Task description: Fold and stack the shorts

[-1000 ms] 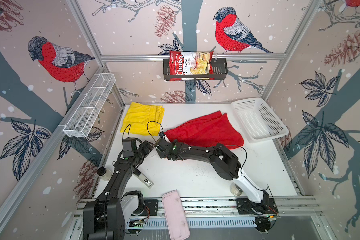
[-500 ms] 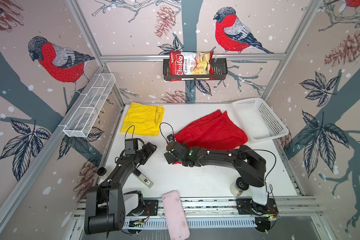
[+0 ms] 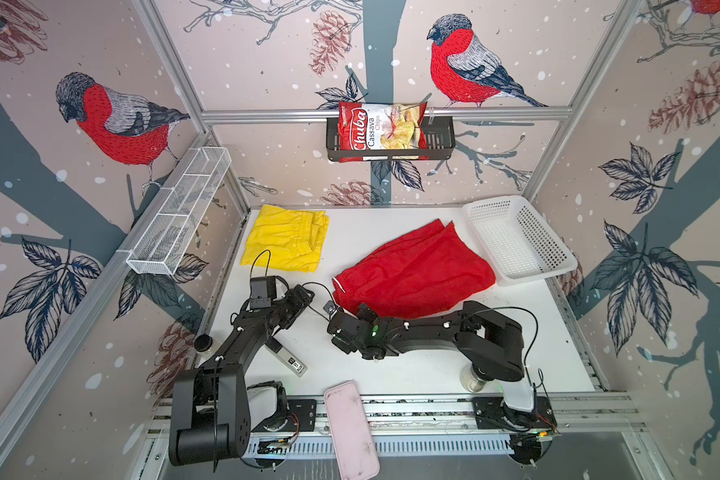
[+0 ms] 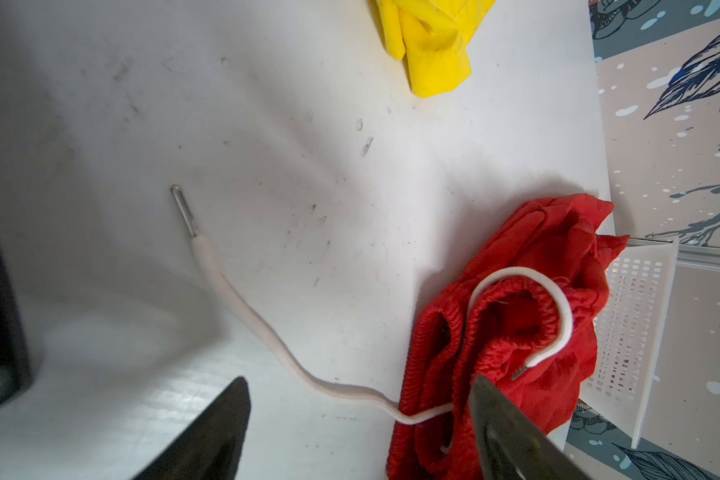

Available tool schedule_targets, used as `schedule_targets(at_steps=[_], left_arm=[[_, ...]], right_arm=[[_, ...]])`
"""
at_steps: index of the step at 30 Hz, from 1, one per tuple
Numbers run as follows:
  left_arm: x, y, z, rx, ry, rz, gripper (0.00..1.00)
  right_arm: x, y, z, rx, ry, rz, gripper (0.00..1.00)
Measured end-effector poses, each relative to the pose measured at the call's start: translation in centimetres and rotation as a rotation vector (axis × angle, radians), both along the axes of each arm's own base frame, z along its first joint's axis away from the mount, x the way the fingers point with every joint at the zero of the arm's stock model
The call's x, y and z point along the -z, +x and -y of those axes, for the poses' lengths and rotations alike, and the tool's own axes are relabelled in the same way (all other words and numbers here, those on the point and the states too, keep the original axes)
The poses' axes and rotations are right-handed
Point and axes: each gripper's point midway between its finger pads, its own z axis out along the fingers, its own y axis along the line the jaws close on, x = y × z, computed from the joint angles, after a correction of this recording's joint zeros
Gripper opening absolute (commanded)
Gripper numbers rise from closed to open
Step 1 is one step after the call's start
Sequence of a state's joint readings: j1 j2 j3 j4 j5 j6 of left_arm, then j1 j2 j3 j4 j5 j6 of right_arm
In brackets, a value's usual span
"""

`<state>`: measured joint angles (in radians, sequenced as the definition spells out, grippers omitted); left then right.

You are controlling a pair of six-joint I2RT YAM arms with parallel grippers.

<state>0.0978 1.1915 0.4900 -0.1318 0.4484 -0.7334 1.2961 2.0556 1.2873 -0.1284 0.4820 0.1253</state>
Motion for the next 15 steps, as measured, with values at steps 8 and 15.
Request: schedule_targets(at_steps=[8,15], left_arm=[[0.8,-0.3,1.8,0.063,-0.019,-0.020,0.88],[0.8,-0.4,5.3,0.140,-0.072,0.010,0.90]], right_arm=[[1.1,0.1,-1.2,-0.021,0.063,-0.009,0.22],[-0.2,0.9,-0.7,0.024,0.152,-0.059,0.15]])
